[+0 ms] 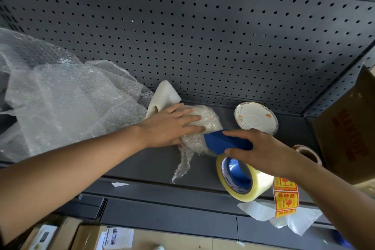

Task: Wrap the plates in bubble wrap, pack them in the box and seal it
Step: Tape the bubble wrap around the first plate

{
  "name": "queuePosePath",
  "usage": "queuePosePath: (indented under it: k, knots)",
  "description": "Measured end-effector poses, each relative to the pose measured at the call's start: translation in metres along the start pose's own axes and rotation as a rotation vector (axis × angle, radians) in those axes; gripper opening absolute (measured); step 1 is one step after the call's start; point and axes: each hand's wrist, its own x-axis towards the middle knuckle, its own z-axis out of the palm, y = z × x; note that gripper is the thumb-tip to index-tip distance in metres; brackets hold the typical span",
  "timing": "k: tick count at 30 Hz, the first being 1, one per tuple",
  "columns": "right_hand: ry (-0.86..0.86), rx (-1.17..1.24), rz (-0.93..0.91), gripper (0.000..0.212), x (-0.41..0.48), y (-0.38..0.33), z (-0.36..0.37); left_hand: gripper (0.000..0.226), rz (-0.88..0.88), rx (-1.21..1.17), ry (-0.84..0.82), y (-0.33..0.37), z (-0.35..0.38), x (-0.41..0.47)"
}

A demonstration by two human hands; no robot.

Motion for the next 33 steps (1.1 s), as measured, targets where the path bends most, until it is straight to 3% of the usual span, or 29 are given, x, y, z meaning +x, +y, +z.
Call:
queuePosePath:
  k: [6,13,16,20,22,25,29,33]
  knots:
    - [0.001,0.111,0.032,0.044,0.002,-0.005,-0.009,0.060,-0.108,-0.004,0.159,0.018,0.018,0.004]
    - [0.110,0.207,-0.034,0.046,0.000,-0.022,-0.029,0.038,-0.403,-0.243,0.549,0.042,0.017,0.018]
    - [0.200,0.163,-0.096,0.051,-0.001,-0.032,-0.032,0.034,-0.569,-0.353,0.642,0.043,0.006,0.022]
    - [0.278,0.142,-0.155,0.057,0.004,-0.041,-0.027,0.042,-0.782,-0.751,0.640,0.046,-0.001,0.029]
    - [0.318,0.149,-0.167,0.058,0.008,-0.048,-0.025,0.028,-0.838,-1.010,0.720,0.053,-0.010,0.034]
    - [0.375,0.134,-0.168,0.061,0.013,-0.058,-0.021,0.026,-0.930,-1.310,0.845,0.062,-0.020,0.043]
    - [0.410,0.088,-0.160,0.059,0.017,-0.064,-0.014,0.010,-0.891,-1.478,0.801,0.067,-0.023,0.039]
    - [0.418,0.036,-0.159,0.058,0.017,-0.065,-0.012,0.044,-0.689,-1.671,0.565,0.052,-0.030,0.023]
